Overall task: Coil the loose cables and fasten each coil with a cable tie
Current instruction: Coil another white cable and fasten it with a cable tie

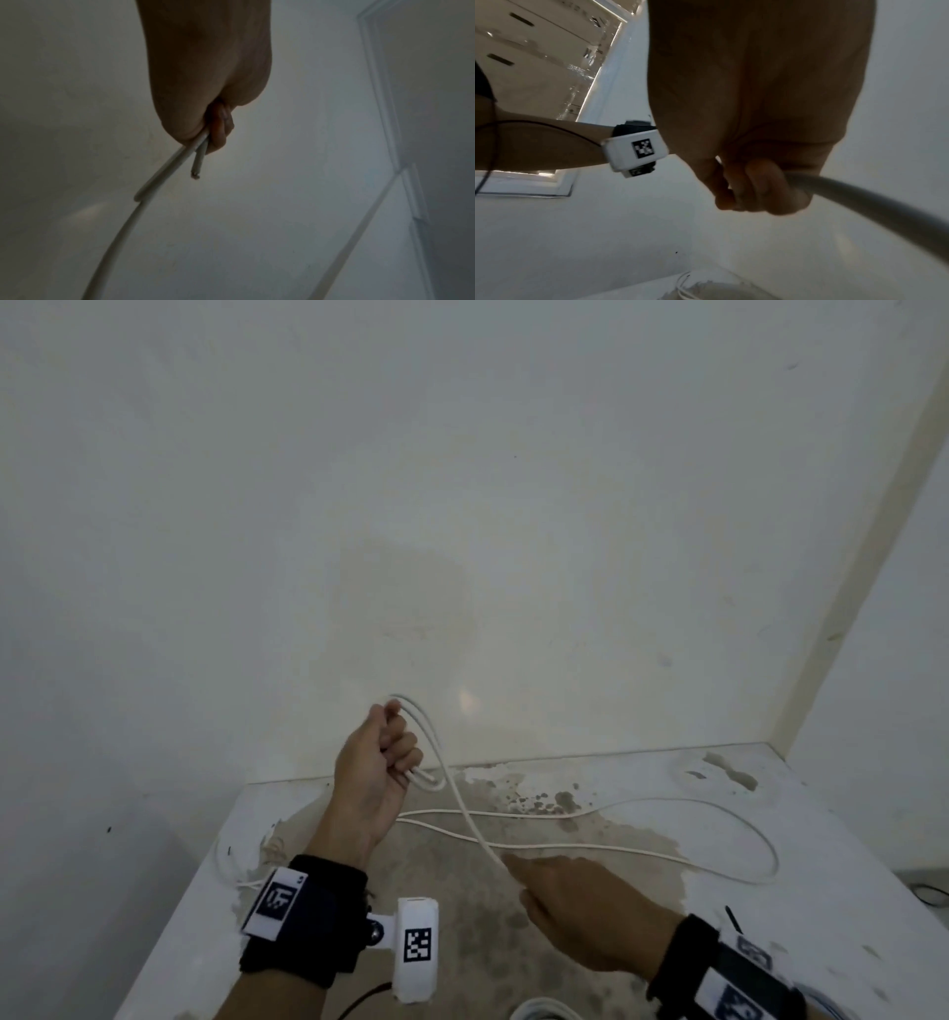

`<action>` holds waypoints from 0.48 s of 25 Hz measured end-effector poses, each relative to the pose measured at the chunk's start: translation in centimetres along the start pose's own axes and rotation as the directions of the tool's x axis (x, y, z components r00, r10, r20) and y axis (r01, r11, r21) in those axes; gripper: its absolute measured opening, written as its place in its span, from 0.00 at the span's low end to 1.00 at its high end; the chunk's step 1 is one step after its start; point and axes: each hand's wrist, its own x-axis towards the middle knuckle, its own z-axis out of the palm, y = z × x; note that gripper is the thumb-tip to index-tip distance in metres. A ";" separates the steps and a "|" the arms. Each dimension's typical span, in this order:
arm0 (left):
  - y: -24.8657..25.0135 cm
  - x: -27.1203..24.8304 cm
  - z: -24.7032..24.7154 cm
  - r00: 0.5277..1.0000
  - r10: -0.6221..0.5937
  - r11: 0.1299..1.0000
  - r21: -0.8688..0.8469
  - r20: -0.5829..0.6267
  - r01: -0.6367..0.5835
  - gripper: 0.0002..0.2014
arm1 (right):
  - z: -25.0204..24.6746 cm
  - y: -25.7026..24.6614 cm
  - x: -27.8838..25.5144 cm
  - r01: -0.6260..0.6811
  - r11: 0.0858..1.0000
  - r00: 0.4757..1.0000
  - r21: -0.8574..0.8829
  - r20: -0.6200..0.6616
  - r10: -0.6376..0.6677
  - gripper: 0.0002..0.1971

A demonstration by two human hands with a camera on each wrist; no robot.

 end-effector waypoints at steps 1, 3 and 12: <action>0.5 0.4 -0.2 0.998 0.050 0.998 -0.027 -0.039 -0.051 0.18 | 0.5 -0.1 -0.3 -0.017 0.999 0.999 0.036 -0.029 0.018 0.27; 2.1 1.2 -1.0 0.985 0.131 0.987 -0.082 -0.113 -0.140 0.18 | 1.3 0.6 -1.2 -0.075 0.983 0.986 0.165 -0.138 0.098 0.26; -4.4 -2.2 -0.6 0.986 -0.135 0.905 0.417 0.095 0.083 0.14 | 0.4 -0.1 -2.8 0.083 0.976 0.994 0.199 0.049 -0.094 0.13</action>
